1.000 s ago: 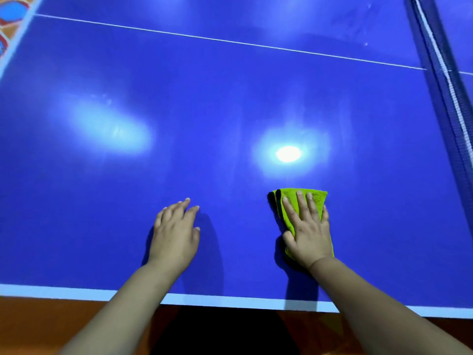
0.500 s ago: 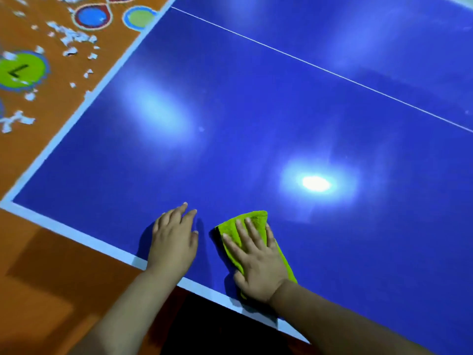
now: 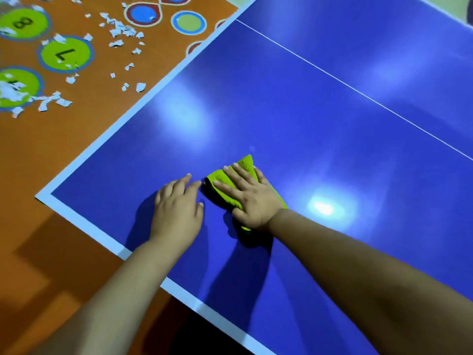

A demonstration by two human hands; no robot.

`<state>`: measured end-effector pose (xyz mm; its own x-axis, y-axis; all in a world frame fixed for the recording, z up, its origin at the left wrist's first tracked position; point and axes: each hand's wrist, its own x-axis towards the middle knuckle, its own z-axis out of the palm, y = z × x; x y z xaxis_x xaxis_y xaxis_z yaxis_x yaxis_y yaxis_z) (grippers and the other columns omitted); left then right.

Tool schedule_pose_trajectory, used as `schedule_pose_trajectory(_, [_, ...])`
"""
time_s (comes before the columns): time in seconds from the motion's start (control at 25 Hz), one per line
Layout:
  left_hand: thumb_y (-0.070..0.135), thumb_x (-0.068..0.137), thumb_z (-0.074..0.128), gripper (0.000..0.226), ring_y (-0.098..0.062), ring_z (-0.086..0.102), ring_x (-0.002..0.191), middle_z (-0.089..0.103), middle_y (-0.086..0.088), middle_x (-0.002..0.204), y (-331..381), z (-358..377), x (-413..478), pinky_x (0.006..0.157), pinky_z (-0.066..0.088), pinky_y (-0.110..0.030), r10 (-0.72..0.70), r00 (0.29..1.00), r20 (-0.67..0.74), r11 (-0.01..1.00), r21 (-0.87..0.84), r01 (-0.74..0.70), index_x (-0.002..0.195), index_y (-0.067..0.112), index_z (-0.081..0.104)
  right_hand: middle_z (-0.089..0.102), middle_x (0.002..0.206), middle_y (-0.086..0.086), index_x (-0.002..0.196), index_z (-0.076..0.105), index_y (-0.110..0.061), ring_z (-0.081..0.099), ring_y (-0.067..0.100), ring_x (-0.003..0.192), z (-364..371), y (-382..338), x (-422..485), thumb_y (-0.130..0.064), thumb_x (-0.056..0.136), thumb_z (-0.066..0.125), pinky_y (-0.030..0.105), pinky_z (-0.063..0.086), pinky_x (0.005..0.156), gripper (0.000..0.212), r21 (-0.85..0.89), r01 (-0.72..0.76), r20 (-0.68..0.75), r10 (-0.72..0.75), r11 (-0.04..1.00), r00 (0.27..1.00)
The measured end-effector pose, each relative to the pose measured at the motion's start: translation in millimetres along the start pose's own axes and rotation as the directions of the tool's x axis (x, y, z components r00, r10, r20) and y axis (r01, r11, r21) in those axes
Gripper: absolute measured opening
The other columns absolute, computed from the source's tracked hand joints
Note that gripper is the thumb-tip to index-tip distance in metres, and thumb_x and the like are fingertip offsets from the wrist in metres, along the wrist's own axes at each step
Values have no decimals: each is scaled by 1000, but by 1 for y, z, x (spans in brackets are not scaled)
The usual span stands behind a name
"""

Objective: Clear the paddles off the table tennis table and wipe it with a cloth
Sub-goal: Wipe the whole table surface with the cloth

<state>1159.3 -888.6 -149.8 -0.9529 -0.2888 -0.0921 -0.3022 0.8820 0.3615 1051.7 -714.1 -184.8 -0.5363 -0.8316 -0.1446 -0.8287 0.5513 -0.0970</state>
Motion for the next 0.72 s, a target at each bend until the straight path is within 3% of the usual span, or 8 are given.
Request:
schedule_pose_trajectory(0.2, [21, 87, 59, 44, -31, 38, 127, 43, -10, 142, 11, 12, 46, 105, 25, -44, -10, 997, -73, 1000, -28, 7, 129, 11, 53, 12, 161, -1, 150, 18, -41, 6, 21, 148, -14, 49, 77, -51, 71, 19, 50, 6, 116, 79, -17, -72, 17, 73, 997, 997])
schedule_pose_trajectory(0.48, [20, 87, 58, 43, -31, 37, 127, 43, -9, 142, 46, 40, 76, 106, 25, -44, -17, 995, -103, 1000, 7, 18, 128, 10, 53, 5, 161, -4, 150, 15, -43, -1, 16, 148, -23, 122, 152, -41, 90, 41, 48, 3, 117, 65, 82, -266, -20, 269, 960, 963])
schedule_pose_trajectory(0.72, [20, 88, 56, 45, -29, 33, 131, 40, -7, 145, 72, 48, 83, 108, 20, -42, -34, 995, -98, 998, 51, 39, 132, 11, 49, 6, 161, 0, 151, 17, -37, -2, 19, 148, -17, 138, 137, -37, 89, 36, 50, -1, 117, 65, 178, -481, -59, 497, 858, 865])
